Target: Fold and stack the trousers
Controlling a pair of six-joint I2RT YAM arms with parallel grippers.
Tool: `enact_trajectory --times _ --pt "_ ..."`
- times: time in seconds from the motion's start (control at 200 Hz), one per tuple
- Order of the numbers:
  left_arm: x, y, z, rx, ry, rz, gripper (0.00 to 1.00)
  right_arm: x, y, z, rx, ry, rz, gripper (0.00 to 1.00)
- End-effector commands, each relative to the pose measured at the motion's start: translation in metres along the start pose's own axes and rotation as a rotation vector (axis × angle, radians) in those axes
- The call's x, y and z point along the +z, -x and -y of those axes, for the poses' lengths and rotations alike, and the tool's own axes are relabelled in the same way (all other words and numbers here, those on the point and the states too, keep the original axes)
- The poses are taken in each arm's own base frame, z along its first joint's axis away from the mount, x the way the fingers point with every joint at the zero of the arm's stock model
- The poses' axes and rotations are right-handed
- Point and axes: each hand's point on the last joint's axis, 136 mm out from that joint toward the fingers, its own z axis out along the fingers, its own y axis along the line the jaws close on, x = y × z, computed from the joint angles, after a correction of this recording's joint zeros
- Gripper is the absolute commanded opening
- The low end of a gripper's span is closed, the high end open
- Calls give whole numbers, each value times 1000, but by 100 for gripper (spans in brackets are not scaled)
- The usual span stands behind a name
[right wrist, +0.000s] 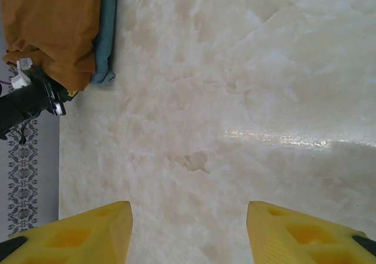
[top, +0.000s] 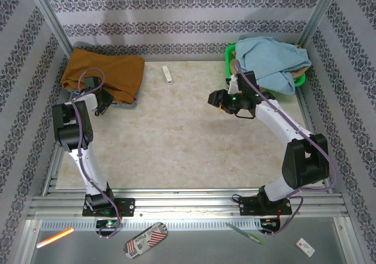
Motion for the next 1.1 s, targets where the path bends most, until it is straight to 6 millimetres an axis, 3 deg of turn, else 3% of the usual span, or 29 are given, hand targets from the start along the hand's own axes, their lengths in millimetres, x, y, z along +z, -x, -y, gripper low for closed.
enact_trajectory --times 0.0,0.185,0.325,0.43,0.525,0.689,0.844,0.959,1.004,1.059,1.094 --pt "0 18 -6 33 45 57 0 -3 1 -11 -21 16 -2 54" --pt "10 13 37 43 -100 -12 0 -13 2 -17 -12 14 23 54" --pt "15 8 53 40 -173 -21 0 -33 -1 -33 -33 27 54 55" --pt "24 -3 46 44 -146 -76 0 -52 -8 -39 -43 20 77 56" --pt "9 -11 35 4 -161 -43 0 -65 -16 -38 -44 6 93 58" --pt "-62 -29 21 -52 -240 61 0 -82 -22 -46 -59 34 132 61" --pt "-148 -49 -4 5 -238 170 6 -96 -16 -48 -90 18 185 62" --pt "-219 -68 2 128 -348 237 12 -100 -10 -52 -130 26 226 63" --pt "-246 -76 5 182 -386 258 21 -101 -8 -53 -160 17 248 63" --pt "-276 -81 1 225 -388 301 38 -99 -8 -53 -240 -13 271 66" --pt "-291 -79 -9 216 -350 343 63 -95 -9 -50 -303 -53 286 94"
